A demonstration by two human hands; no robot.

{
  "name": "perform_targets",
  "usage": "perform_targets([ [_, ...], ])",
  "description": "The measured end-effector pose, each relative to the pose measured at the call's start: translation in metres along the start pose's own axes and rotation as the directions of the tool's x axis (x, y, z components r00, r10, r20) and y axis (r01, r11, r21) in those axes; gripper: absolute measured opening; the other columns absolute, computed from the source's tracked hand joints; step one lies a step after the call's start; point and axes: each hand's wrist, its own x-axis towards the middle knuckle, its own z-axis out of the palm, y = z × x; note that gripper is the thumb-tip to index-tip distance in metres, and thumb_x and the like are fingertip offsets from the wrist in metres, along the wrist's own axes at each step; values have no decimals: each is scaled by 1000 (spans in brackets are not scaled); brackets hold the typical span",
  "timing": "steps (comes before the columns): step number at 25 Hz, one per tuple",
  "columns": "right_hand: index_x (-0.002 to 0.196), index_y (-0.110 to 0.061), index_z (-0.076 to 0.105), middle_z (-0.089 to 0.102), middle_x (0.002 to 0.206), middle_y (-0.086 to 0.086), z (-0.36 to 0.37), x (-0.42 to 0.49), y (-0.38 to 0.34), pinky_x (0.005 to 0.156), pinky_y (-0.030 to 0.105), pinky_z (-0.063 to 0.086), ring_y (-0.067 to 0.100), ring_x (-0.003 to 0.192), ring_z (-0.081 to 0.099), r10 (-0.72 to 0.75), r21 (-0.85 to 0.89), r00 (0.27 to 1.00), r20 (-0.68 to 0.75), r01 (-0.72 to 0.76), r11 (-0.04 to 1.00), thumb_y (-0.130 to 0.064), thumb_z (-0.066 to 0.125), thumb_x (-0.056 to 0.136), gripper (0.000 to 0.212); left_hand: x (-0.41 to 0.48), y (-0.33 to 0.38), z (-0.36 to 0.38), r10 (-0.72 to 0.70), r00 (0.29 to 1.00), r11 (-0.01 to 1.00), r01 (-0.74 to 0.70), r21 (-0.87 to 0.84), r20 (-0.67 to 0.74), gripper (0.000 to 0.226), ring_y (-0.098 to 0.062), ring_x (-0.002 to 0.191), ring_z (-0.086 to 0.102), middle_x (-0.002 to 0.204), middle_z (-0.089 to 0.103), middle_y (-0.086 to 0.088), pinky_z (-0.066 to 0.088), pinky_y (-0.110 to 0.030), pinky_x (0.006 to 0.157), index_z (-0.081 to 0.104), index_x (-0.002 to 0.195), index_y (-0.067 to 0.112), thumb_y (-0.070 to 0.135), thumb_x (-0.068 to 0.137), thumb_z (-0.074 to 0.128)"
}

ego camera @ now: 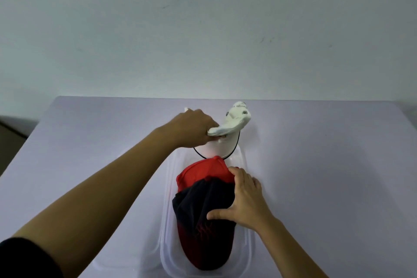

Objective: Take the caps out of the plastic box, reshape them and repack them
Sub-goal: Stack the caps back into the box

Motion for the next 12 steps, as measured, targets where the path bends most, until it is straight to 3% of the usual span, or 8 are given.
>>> perform_targets([
  [2, 138, -26, 13, 31, 142, -4, 1, -3, -1, 115, 43, 19, 17, 131, 32, -29, 6, 1000, -6, 29, 1000, -96, 40, 39, 124, 0, 3, 5, 14, 998, 1000, -14, 0, 56, 27, -22, 76, 48, 85, 67, -5, 47, -41, 81, 58, 81, 17, 39, 93, 48],
  [4, 134, -30, 7, 30, 142, -3, 1, -6, -2, 116, 40, 17, 17, 132, 30, -52, 6, 999, -9, 52, 999, -96, 36, 39, 120, 3, 7, 6, 44, 992, 999, -46, 13, 116, 26, -21, 76, 47, 79, 63, -5, 43, -36, 75, 59, 81, 17, 37, 93, 50],
  [8, 139, -26, 11, 27, 143, -2, -2, -13, -4, 115, 36, 15, 16, 133, 27, -37, -4, 999, 14, 38, 999, -90, 46, 46, 118, 13, 11, 3, 40, 955, 997, -19, -74, 295, 27, -15, 62, 47, 60, 51, 5, 35, -28, 57, 52, 69, 17, 34, 88, 59],
  [12, 139, -27, 12, 27, 144, -2, -3, -15, -3, 114, 34, 14, 17, 134, 25, -17, -32, 1000, 9, 18, 999, -90, 44, 49, 115, 31, 12, 9, 35, 912, 992, 19, -126, 410, 19, -4, 59, 47, 64, 56, 8, 34, -22, 56, 58, 76, 18, 33, 86, 63],
])
